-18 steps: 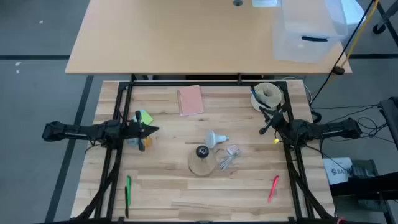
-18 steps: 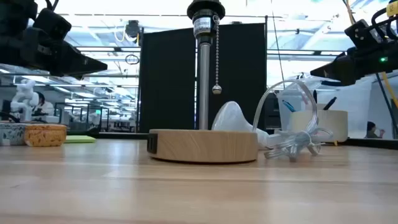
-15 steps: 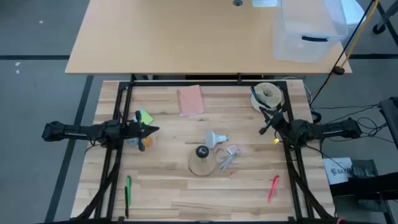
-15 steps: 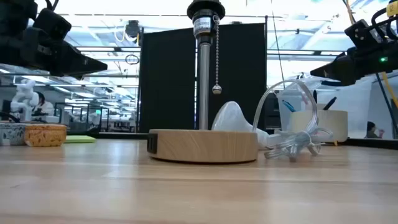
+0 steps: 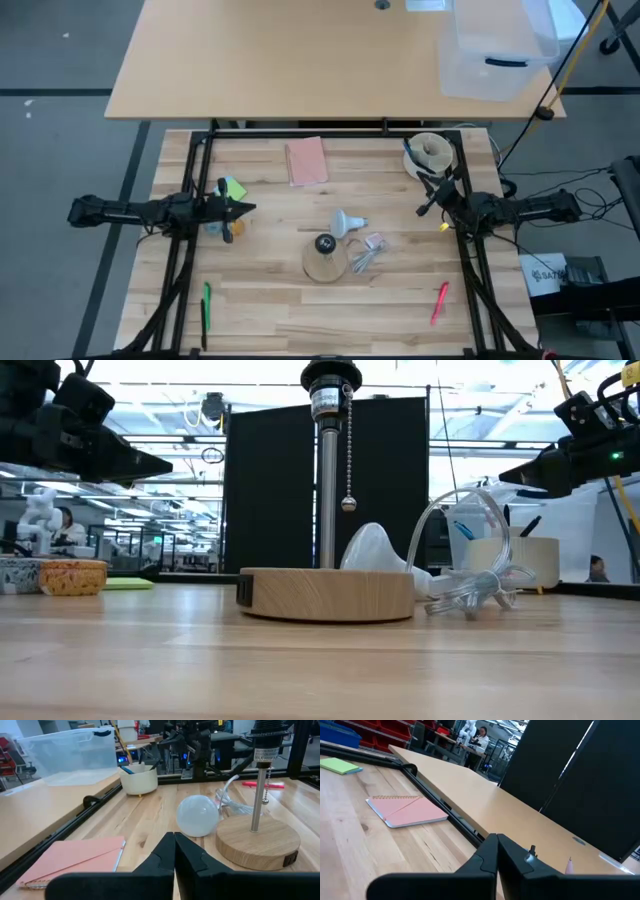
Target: Screw lightbulb
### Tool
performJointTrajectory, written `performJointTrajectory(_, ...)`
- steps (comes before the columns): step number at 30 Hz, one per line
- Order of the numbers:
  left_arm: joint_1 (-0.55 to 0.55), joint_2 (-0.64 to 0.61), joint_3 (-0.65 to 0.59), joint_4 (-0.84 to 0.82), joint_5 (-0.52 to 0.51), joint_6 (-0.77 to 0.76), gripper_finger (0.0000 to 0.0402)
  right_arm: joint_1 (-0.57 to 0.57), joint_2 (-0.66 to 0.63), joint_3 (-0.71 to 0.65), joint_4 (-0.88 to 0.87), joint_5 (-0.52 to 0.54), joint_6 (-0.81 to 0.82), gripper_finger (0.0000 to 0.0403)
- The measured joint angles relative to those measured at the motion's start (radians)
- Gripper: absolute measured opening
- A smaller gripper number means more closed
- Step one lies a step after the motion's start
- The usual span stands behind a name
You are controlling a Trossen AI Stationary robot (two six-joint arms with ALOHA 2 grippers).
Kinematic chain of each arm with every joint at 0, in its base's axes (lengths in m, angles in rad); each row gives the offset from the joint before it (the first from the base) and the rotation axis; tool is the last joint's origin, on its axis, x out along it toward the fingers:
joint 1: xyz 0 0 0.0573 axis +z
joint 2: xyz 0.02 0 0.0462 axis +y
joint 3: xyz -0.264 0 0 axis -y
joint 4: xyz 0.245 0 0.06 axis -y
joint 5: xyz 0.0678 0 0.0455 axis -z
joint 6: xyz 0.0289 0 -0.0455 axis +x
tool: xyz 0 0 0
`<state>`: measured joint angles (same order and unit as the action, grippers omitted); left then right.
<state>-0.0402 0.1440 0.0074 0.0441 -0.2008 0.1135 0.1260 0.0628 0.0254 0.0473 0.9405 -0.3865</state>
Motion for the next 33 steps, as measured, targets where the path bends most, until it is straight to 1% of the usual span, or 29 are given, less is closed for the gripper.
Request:
performJointTrajectory(22, 0.0, 0.0, 0.0, 0.0, 0.0, 0.0, 0.0001, 0.0, 0.0, 0.0, 0.0, 0.0, 0.0, 0.0)
performJointTrajectory(24, 0.0, 0.0, 0.0, 0.0, 0.0, 0.0, 0.0001, 0.0, 0.0, 0.0, 0.001, -0.009, 0.023, 0.0)
performJointTrajectory(26, 0.0, 0.0, 0.0, 0.0, 0.0, 0.0, 0.0001, -0.001, 0.001, -0.001, 0.026, -0.049, 0.078, 0.0)
performJointTrajectory(27, 0.0, 0.0, 0.0, 0.0, 0.0, 0.0, 0.0001, -0.001, 0.002, -0.001, 0.078, -0.085, 0.124, 0.0)
performJointTrajectory(30, 0.0, 0.0, 0.0, 0.0, 0.0, 0.0, 0.0001, -0.001, 0.001, 0.0, 0.257, -0.242, 0.234, 0.0)
performJointTrajectory(32, 0.0, 0.0, 0.0, 0.0, 0.0, 0.0, 0.0001, -0.001, 0.008, 0.002, 0.351, -0.372, 0.24, 0.0)
performJointTrajectory(33, 0.0, 0.0, 0.0, 0.0, 0.0, 0.0, 0.0001, -0.001, 0.013, 0.012, 0.37, -0.42, 0.238, 0.0)
